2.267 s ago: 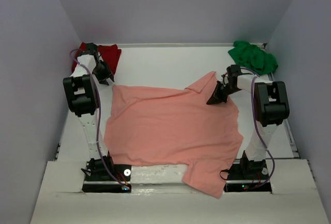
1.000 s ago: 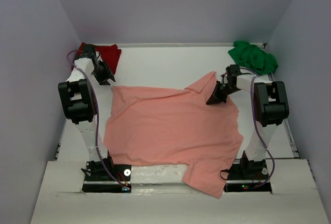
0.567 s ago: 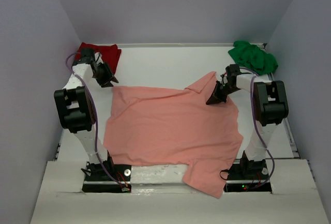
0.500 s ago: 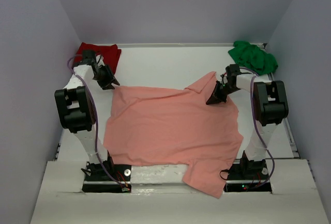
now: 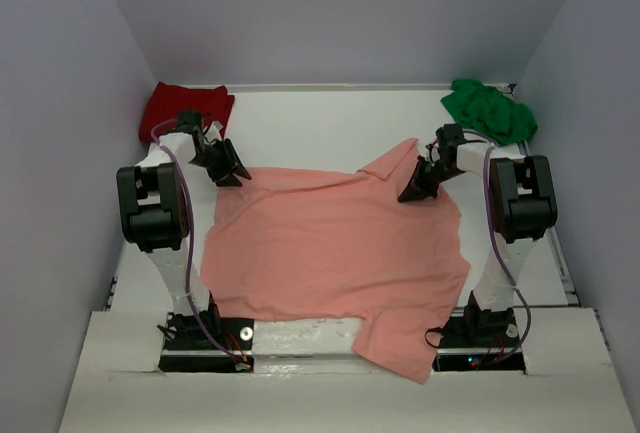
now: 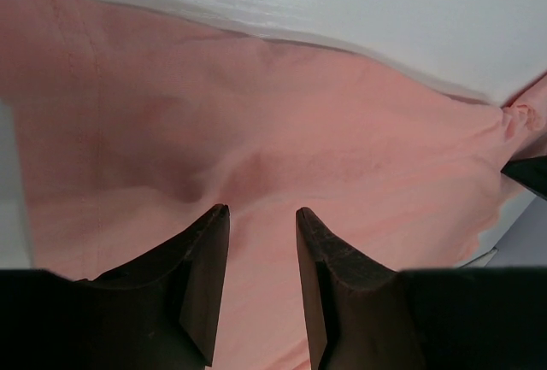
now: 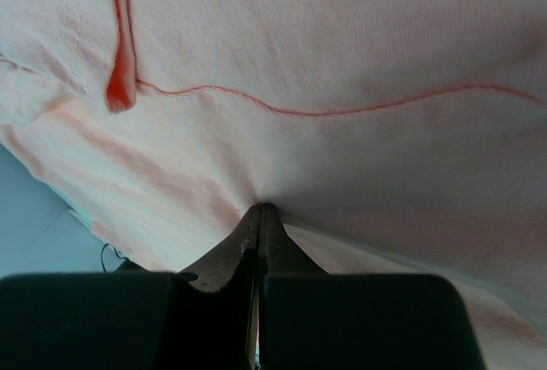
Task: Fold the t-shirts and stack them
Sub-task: Flatten out the tshirt
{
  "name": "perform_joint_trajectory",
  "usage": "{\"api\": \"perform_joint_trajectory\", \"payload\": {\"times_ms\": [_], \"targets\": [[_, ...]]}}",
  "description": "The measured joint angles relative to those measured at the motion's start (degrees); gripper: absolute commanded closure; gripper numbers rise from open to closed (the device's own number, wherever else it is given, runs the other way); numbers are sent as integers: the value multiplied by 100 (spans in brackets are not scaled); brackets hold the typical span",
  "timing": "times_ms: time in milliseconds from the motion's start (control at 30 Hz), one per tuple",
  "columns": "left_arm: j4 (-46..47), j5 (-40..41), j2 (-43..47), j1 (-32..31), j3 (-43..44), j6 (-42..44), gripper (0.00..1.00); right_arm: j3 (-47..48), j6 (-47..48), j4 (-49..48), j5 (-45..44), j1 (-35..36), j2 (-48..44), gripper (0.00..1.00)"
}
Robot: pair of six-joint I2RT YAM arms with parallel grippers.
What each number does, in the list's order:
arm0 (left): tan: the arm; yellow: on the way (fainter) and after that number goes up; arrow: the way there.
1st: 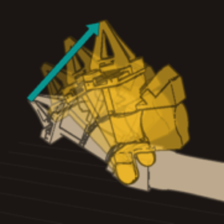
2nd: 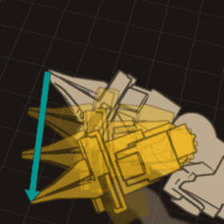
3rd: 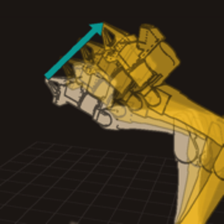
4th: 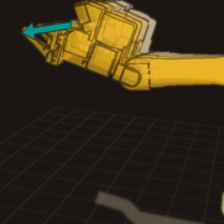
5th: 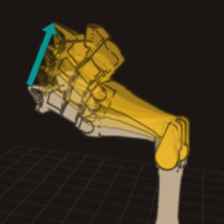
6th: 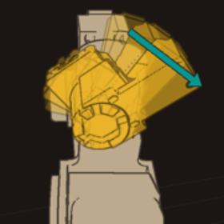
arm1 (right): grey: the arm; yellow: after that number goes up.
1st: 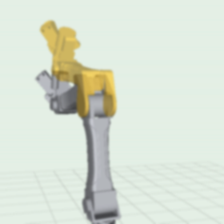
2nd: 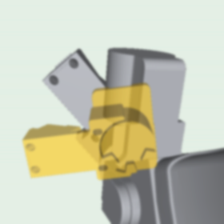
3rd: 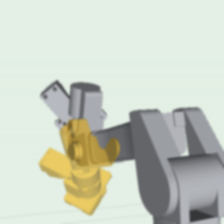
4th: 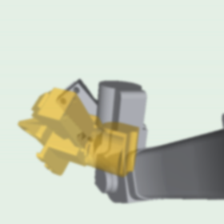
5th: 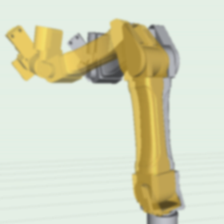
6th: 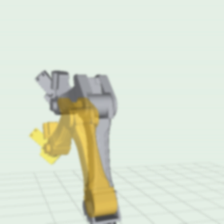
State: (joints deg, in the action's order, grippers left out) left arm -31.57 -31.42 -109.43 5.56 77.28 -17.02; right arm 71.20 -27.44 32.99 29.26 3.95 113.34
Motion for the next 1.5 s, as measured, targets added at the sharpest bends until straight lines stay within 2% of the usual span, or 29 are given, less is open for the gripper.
{"api": "perform_joint_trajectory", "payload": {"times_ms": [67,167,200,233,533,833,1067,1333,1500], "targets": [[28,15,-85,-11,-2,-2,58,2,0,0,2,0,0,100],[68,101,-269,-11,0,-4,72,2,0,0,4,0,0,100],[55,133,-341,-9,15,-4,92,2,0,0,4,0,0,100],[31,155,-426,-9,57,-24,99,2,0,0,4,0,0,100],[-197,437,-1051,-11,850,26,100,44,4,48,2,2,26,100],[-474,1003,-1705,-9,2175,39,100,61,28,66,-7,13,31,100],[-560,1191,-2079,-9,2754,9,100,66,52,70,-9,17,31,100],[-824,994,-1917,-72,3045,0,99,66,63,79,-11,17,31,100],[-1034,852,-1228,-389,2721,22,99,66,63,79,-11,17,31,100]]}}
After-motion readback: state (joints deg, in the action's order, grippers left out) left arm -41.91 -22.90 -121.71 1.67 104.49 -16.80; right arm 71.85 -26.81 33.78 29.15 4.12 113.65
